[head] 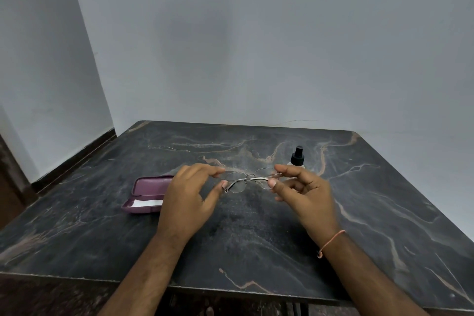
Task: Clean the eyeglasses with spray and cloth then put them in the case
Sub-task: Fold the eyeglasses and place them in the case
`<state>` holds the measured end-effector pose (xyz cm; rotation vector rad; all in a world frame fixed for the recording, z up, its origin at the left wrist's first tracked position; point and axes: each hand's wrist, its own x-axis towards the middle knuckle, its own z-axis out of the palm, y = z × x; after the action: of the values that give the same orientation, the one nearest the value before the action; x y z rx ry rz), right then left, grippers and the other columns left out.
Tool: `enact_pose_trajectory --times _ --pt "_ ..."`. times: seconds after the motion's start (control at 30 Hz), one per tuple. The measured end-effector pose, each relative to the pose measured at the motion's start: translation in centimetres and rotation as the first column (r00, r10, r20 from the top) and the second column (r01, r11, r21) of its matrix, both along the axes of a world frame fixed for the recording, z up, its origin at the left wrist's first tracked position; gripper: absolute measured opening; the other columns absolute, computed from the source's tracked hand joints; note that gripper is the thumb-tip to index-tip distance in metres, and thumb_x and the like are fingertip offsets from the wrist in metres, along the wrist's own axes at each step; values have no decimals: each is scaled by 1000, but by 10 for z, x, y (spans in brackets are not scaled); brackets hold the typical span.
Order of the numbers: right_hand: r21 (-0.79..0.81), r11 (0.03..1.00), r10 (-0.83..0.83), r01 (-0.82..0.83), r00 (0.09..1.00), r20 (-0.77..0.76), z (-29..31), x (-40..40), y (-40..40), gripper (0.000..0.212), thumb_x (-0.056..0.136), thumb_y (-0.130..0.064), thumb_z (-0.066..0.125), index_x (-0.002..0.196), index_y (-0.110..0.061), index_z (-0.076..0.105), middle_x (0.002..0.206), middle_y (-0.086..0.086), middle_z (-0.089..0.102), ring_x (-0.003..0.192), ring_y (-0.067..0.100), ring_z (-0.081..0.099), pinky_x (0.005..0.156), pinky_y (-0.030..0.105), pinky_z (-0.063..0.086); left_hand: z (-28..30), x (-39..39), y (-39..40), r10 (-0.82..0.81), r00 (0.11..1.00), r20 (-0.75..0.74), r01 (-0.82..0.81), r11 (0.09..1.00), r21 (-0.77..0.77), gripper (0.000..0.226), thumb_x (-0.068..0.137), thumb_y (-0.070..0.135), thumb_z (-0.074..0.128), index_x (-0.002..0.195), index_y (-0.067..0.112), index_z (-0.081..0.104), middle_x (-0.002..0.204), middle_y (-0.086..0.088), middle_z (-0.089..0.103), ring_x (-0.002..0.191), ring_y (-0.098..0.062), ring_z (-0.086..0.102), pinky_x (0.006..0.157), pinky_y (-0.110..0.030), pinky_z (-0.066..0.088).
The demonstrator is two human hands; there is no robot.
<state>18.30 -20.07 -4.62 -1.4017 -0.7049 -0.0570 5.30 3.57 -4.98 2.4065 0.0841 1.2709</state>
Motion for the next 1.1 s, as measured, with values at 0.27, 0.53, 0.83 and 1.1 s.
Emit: enact_pose_trajectory --times 0.27,0.53,0.83,1.1 --pt "-21 947 -230 322 718 657 -3 -6 1 28 91 -10 91 118 -11 83 112 -5 78 94 6 75 76 18 63 -2 0 -15 -288 958 -10 243 826 -509 25 96 62 72 94 40 82 77 10 79 47 -3 57 51 -21 49" --pt "34 938 -222 344 523 823 0 -13 6 19 100 -12 82 118 -6 82 113 3 75 96 11 73 78 28 64 1 2 -22 -463 880 -107 251 644 -723 28 100 57 65 101 38 85 99 5 86 38 -8 52 42 -17 42" --pt "-18 944 -56 330 213 975 3 -32 12 17 99 -3 81 116 -6 84 110 8 80 90 26 74 83 33 60 8 2 -25 -494 869 -32 156 335 -929 42 90 56 73 96 17 87 101 -10 86 36 -5 42 34 -15 24" --pt "-70 957 8 282 213 977 1 -30 15 32 99 -12 84 131 -9 79 117 9 78 96 27 72 91 33 59 6 4 -21 -521 854 -17 155 286 -945 23 105 31 70 101 16 88 75 2 79 38 -3 41 33 -15 25"
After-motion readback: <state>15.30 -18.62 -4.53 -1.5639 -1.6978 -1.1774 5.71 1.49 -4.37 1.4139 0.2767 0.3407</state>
